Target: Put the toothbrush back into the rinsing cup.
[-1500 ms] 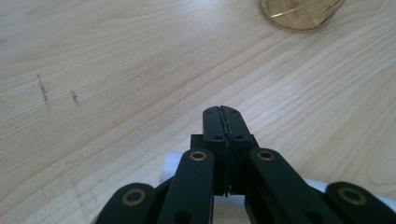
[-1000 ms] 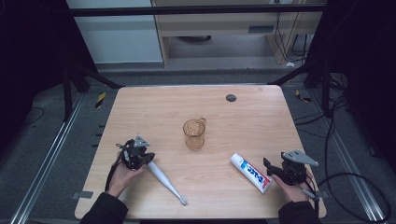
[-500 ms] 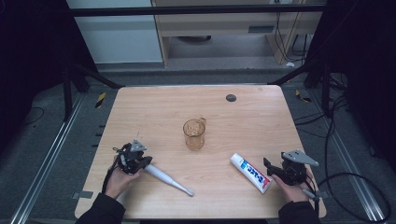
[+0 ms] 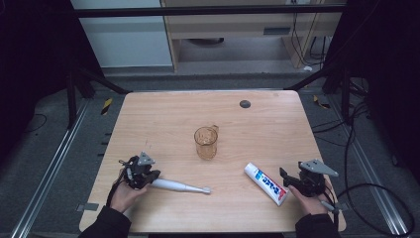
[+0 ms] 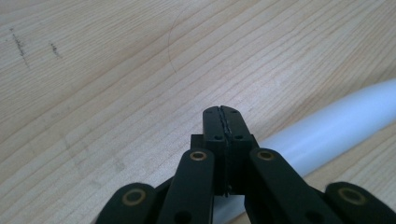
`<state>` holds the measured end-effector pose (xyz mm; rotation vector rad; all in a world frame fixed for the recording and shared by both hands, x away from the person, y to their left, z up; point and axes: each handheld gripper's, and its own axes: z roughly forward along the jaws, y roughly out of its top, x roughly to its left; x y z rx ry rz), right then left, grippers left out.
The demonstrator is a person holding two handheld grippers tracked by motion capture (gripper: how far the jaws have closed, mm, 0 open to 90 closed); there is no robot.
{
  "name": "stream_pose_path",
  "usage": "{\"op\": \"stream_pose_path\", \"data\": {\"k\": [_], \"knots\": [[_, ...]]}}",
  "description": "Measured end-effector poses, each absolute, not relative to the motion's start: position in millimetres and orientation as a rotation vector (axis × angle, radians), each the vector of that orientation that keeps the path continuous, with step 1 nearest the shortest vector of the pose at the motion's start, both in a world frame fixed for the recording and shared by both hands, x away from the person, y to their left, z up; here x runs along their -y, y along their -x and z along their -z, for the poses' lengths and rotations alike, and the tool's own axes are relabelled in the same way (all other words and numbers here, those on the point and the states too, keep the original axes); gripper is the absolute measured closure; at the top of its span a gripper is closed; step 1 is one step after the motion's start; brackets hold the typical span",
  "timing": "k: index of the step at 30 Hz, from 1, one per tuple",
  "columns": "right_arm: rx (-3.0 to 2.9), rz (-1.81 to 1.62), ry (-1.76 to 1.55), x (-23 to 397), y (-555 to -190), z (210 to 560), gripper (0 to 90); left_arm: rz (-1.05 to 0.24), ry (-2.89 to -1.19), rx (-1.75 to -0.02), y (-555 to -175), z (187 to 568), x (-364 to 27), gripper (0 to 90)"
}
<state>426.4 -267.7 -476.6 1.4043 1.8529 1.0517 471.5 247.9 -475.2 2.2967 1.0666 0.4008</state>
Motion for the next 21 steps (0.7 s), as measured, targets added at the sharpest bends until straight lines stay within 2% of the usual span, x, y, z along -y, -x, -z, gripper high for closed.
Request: {"op": "stream_pose_path", "data": {"k": [21], "knots": [[-1.854,-1.049,-1.41,268.5,-426.3,476.4,26.3,-0.395,-2.294,-1.072,-454.4,476.6,-256.1,89.8]]}}
